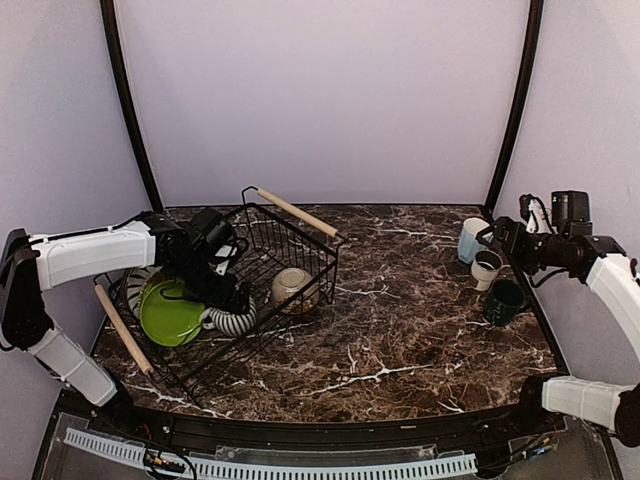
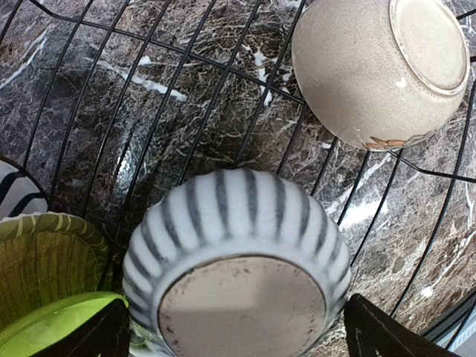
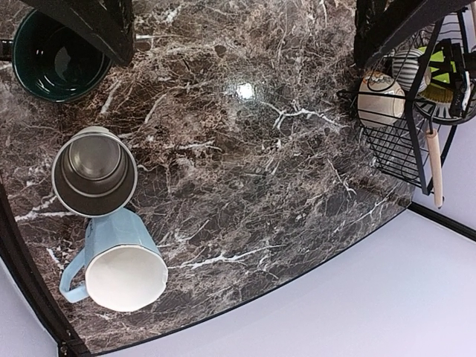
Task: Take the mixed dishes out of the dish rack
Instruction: Grab the bowl from the dish rack.
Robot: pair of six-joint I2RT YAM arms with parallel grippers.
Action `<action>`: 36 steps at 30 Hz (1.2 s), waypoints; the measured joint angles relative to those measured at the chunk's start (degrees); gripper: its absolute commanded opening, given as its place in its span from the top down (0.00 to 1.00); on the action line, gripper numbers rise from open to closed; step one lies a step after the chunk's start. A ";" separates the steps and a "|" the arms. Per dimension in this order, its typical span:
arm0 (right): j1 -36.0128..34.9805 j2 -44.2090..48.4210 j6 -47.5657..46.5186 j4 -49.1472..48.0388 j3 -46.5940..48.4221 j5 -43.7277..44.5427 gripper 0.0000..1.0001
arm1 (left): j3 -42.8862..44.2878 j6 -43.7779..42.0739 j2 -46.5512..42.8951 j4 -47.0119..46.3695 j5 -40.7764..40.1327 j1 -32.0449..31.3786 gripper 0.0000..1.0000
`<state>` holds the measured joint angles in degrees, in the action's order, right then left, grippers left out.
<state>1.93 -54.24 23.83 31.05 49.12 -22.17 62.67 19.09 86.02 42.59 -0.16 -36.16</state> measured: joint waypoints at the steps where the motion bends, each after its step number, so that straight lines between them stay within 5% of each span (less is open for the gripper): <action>1: 0.00 0.17 0.00 0.00 0.00 0.00 0.01 | -0.33 0.24 -0.17 -0.39 0.50 0.13 0.01; 18: 0.00 0.74 0.48 -1.95 -0.85 -0.85 0.01 | -5.09 6.67 -7.23 -2.91 9.03 -0.50 0.02; 36: 0.00 0.70 1.18 -3.30 -2.67 -1.68 0.01 | -7.45 8.70 -4.61 0.74 3.98 -4.37 0.33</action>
<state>1.93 -53.54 25.02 27.75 46.46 -23.86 55.22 27.79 81.41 43.33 3.81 -40.53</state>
